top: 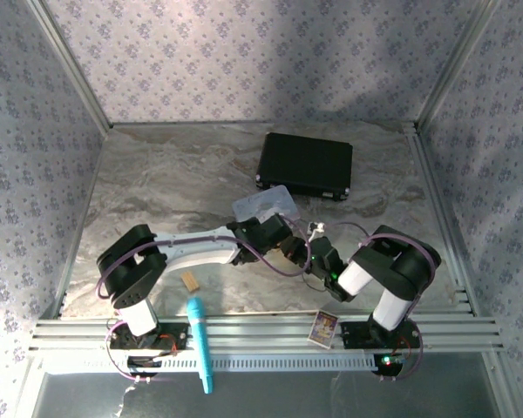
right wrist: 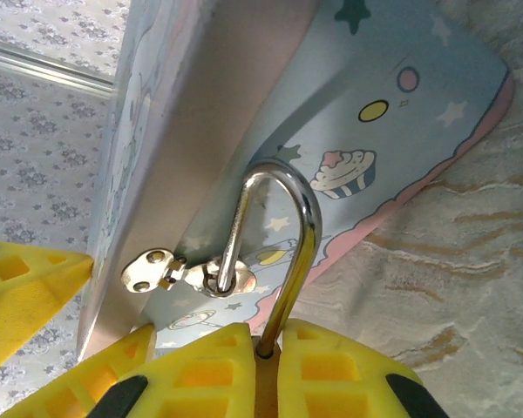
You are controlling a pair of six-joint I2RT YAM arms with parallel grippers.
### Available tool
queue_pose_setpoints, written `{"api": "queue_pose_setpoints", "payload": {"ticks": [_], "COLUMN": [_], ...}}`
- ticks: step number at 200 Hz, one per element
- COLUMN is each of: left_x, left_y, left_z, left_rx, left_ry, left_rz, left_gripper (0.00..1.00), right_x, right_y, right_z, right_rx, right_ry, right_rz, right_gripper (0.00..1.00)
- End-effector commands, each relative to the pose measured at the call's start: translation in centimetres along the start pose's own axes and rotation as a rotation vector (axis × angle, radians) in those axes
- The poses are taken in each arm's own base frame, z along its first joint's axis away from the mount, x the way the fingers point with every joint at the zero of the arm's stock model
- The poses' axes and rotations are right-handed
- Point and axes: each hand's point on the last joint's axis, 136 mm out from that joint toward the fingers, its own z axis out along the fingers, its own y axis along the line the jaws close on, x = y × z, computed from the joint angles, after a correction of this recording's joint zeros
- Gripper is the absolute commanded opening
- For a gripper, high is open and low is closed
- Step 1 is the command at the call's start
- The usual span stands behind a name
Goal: Unlock a padlock with a key
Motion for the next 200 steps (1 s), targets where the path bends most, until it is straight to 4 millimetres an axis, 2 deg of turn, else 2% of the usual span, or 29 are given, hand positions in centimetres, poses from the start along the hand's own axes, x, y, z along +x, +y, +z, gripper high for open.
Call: {"api": "queue_pose_setpoints", "payload": {"ticks": [1, 18, 43, 66, 84, 116, 140, 176, 200], "left_x": [8.1, 8.2, 8.0, 7.9, 8.2, 8.1, 7.8, 7.6, 6.5], "left_y": [-3.7, -3.6, -3.5, -3.2, -2.7, -1.2, 0.2, 2.5, 3.1], "left_z": [1.9, 1.9, 1.7, 1.8, 2.0, 2.2, 2.4, 2.5, 2.1], "left_rx": [0.128, 0.124, 0.126, 0.112, 0.091, 0.048, -0.005, -0.07, -0.083], "left_ry": [0.282, 0.288, 0.282, 0.282, 0.3, 0.301, 0.307, 0.303, 0.247], "left_rz": [0.123, 0.129, 0.124, 0.126, 0.119, 0.089, 0.061, 0.005, -0.022], "left_gripper": [0.44, 0.44, 0.44, 0.44, 0.44, 0.46, 0.48, 0.59, 0.71], "right_x": [-1.5, -1.8, -2.0, -1.7, -0.1, 2.1, 3.7, 4.0, 3.5], "right_y": [-1.1, -1.7, -4.7, -3.7, -4.6, -8.1, -9.6, -10.3, -9.6], "right_z": [0.2, 0.0, -0.4, 0.3, 0.2, -1.8, -3.3, -6.1, -7.3], "right_rx": [0.077, 0.101, 0.237, 0.144, 0.181, 0.321, 0.407, 0.537, 0.579], "right_ry": [-0.06, -0.079, -0.104, -0.057, 0.034, 0.171, 0.332, 0.505, 0.592], "right_rz": [0.017, 0.051, 0.05, 0.062, 0.043, 0.061, 0.034, -0.08, -0.134], "right_gripper": [0.0, 0.0, 0.0, 0.0, 0.0, 0.0, 0.0, 0.0, 0.01]}}
